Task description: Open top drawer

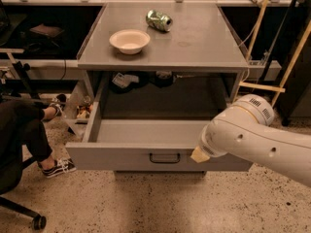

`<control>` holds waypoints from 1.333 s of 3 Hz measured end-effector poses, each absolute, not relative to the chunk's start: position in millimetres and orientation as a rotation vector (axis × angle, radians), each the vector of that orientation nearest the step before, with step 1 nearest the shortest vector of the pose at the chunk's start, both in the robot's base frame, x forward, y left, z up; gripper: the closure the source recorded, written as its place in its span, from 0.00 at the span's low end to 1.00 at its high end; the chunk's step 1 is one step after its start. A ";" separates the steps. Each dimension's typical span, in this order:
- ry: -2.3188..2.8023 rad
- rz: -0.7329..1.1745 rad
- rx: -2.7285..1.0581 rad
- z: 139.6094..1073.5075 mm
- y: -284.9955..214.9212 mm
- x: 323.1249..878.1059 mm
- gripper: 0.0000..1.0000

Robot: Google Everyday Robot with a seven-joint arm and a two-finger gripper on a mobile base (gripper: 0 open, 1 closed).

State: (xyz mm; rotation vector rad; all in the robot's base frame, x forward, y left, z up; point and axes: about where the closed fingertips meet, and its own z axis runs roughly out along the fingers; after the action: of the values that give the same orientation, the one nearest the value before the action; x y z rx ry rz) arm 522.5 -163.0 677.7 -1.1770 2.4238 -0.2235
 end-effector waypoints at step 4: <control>2.424 -0.224 -1.177 677.7 -163.0 522.5 0.12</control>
Offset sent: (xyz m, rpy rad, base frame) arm 0.0000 0.0000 0.0000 0.0000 0.0000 0.0000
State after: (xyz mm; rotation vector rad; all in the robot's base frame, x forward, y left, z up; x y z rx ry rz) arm 522.5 -163.0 677.7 -1.1770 2.4237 -0.2236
